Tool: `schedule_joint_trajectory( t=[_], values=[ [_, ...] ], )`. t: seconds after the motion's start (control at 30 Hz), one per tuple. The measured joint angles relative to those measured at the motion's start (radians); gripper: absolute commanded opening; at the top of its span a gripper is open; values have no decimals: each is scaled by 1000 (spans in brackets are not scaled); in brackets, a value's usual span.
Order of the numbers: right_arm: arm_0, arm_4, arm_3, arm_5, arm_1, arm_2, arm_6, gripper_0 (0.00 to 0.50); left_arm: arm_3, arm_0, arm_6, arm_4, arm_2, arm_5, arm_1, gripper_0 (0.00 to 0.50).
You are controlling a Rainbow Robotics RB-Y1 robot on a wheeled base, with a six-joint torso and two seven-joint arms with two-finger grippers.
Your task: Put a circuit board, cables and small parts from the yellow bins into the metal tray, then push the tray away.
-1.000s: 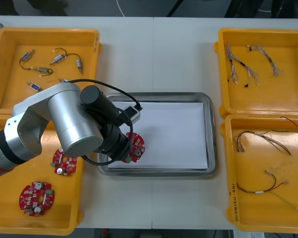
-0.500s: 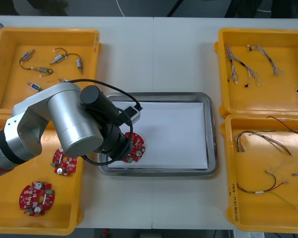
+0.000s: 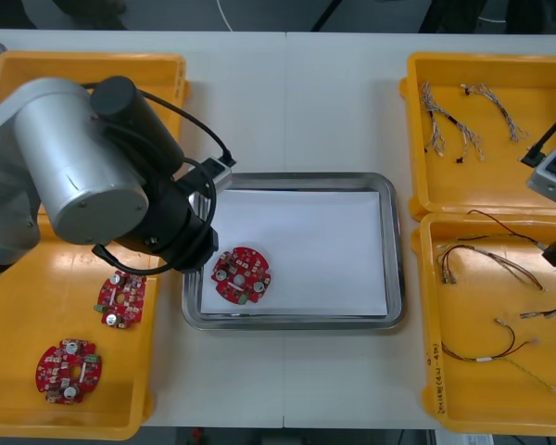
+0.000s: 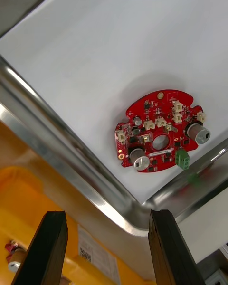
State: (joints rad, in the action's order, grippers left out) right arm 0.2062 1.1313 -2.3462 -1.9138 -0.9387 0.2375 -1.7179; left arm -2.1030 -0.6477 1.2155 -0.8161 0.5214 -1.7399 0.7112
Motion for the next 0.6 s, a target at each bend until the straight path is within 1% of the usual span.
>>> schedule_joint_trajectory(
  t=[0.2, 0.27, 0.37, 0.6],
  values=[
    [137, 4, 0, -2, 0, -114, 0, 0, -24, -15, 0, -46, -136, -134, 0, 500],
    [186, 3, 0, -2, 0, -163, 0, 0, -25, -19, 0, -55, -179, -164, 0, 500],
    [254, -9, 0, -2, -1, -243, 0, 0, -26, -20, 0, -65, -240, -171, 0, 500],
    [385, -67, -1, -3, -1, -425, 3, 0, -5, -21, 0, -73, -348, -173, 11, 500]
  ],
)
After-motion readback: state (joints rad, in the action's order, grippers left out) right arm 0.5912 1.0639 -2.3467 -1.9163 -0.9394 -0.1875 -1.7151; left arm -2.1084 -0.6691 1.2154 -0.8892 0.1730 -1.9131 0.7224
